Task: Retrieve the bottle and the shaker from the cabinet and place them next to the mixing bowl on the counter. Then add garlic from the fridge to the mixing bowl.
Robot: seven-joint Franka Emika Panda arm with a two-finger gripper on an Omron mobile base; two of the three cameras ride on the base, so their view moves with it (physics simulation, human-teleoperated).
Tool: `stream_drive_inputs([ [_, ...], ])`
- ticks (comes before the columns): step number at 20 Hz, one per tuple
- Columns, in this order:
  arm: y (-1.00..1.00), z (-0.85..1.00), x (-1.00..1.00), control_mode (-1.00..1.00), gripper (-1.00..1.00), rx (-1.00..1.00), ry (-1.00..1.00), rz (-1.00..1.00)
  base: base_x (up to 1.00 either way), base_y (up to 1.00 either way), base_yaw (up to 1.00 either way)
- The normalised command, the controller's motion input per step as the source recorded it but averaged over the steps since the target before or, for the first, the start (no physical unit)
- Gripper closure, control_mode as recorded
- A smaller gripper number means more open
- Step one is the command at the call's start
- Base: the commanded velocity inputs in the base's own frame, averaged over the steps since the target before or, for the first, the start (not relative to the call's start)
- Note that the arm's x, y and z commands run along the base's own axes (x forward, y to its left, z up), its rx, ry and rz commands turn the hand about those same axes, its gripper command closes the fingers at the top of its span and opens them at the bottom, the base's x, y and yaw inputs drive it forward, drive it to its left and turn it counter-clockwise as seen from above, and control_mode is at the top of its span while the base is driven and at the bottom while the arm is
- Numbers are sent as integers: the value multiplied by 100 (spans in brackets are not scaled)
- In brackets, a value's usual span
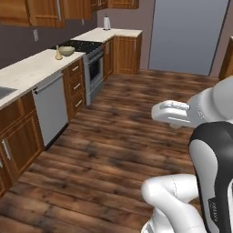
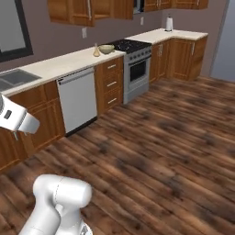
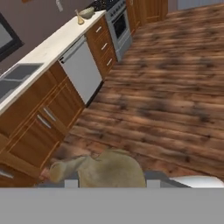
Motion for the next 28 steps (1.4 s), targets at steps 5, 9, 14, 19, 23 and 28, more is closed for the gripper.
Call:
stream_drive_inputs([
  [5,0,0,0,100,100,0,0,0,100,-100,26],
  [9,0,0,0,100,100,0,0,0,100,-100,30],
  [14,0,0,0,100,100,0,0,0,100,-100,31],
  [19,0,0,0,100,100,0,0,0,100,-100,28],
  [23,0,0,0,100,100,0,0,0,100,-100,27],
  [28,0,0,0,100,100,0,0,0,100,-100,28],
])
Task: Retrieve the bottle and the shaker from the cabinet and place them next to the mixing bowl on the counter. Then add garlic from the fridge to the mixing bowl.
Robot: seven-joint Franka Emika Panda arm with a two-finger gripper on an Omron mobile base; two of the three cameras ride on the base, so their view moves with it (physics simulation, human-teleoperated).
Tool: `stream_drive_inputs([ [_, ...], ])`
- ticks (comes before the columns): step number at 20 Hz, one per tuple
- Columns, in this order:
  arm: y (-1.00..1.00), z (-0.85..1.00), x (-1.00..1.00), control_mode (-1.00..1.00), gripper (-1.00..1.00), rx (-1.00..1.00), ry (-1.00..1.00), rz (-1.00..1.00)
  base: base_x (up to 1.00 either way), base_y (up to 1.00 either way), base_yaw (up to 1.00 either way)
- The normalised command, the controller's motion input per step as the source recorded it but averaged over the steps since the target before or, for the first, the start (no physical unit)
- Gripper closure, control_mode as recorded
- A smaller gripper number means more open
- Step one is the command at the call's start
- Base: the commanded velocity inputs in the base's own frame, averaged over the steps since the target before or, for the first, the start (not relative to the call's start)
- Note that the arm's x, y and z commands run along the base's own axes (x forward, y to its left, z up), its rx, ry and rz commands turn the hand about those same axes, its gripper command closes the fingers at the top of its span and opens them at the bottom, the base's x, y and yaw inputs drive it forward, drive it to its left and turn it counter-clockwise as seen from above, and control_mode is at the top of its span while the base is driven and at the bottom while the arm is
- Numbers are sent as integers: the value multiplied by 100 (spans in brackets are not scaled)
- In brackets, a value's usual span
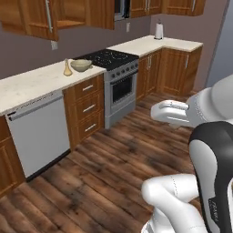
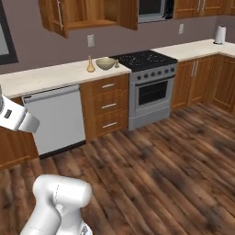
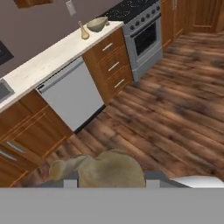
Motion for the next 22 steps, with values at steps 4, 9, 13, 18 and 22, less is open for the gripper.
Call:
stream_drive_inputs([
  [4,0,0,0,100,100,0,0,0,100,-100,26],
  [9,0,0,0,100,100,0,0,0,100,-100,24],
  [13,0,0,0,100,100,0,0,0,100,-98,24],
  [18,0,0,0,100,100,0,0,0,100,-57,19],
  [22,0,0,0,100,100,0,0,0,100,-23,21],
])
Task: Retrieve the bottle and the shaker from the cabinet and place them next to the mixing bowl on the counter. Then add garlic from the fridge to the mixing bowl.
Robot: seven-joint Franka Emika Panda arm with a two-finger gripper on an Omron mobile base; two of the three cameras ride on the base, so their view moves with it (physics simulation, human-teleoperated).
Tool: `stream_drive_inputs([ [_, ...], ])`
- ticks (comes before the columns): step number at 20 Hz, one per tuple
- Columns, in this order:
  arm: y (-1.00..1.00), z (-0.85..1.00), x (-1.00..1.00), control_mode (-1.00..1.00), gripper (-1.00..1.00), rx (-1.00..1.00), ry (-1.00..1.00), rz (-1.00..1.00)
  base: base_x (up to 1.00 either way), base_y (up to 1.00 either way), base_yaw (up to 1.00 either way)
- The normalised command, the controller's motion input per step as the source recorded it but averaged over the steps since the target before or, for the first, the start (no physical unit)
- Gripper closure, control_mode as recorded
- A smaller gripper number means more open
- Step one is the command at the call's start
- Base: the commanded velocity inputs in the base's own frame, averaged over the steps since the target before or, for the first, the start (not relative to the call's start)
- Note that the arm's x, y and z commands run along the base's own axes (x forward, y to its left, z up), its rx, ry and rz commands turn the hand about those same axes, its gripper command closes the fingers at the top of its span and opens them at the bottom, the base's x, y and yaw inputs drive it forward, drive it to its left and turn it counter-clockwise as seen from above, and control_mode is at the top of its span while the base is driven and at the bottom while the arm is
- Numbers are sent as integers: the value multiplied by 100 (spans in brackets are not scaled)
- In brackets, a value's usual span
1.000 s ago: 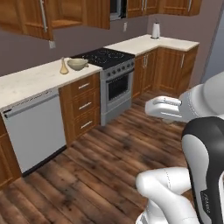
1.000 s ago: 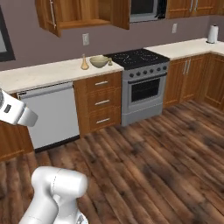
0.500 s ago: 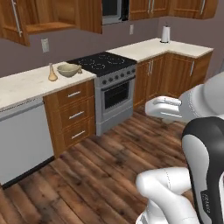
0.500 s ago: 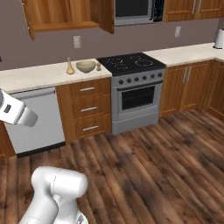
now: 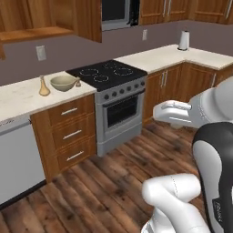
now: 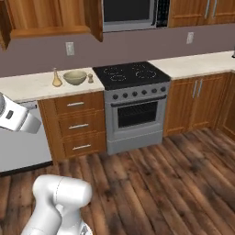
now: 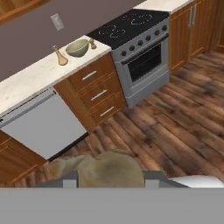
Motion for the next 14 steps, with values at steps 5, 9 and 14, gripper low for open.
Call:
stream_drive_inputs([
  [5,0,0,0,100,100,0,0,0,100,10,24],
  [9,0,0,0,100,100,0,0,0,100,22,28],
  [14,0,0,0,100,100,0,0,0,100,0,26],
])
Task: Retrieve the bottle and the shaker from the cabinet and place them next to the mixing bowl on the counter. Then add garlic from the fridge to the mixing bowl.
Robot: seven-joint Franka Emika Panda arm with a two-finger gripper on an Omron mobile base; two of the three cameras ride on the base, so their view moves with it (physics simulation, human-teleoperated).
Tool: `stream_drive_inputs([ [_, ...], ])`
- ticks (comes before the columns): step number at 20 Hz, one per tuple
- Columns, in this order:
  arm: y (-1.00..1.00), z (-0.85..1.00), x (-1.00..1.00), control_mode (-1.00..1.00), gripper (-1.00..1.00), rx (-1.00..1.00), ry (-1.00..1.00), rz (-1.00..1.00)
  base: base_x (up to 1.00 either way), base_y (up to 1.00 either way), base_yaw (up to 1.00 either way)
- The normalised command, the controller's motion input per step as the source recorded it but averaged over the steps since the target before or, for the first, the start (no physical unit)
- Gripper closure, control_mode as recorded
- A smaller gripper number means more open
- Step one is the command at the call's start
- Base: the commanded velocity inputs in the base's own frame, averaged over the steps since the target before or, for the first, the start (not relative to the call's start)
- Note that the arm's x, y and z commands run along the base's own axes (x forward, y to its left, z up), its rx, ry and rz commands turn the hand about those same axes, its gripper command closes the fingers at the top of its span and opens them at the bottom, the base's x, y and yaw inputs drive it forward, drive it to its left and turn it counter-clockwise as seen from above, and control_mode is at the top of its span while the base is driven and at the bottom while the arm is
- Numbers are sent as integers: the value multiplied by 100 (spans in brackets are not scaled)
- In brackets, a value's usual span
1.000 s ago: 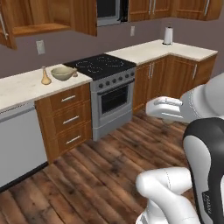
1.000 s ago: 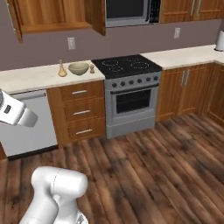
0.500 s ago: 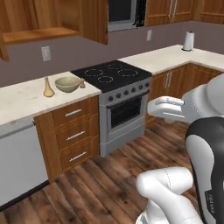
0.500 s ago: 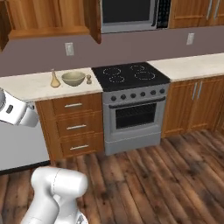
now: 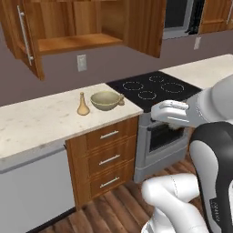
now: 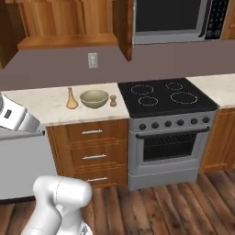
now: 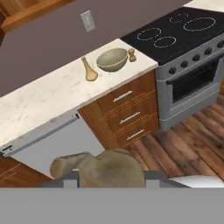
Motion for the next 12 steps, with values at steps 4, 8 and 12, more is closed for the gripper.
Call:
stream_drive_inputs([
  [4,0,0,0,100,100,0,0,0,100,-29,20],
  [8,0,0,0,100,100,0,0,0,100,-42,22],
  [12,0,0,0,100,100,0,0,0,100,-36,22],
])
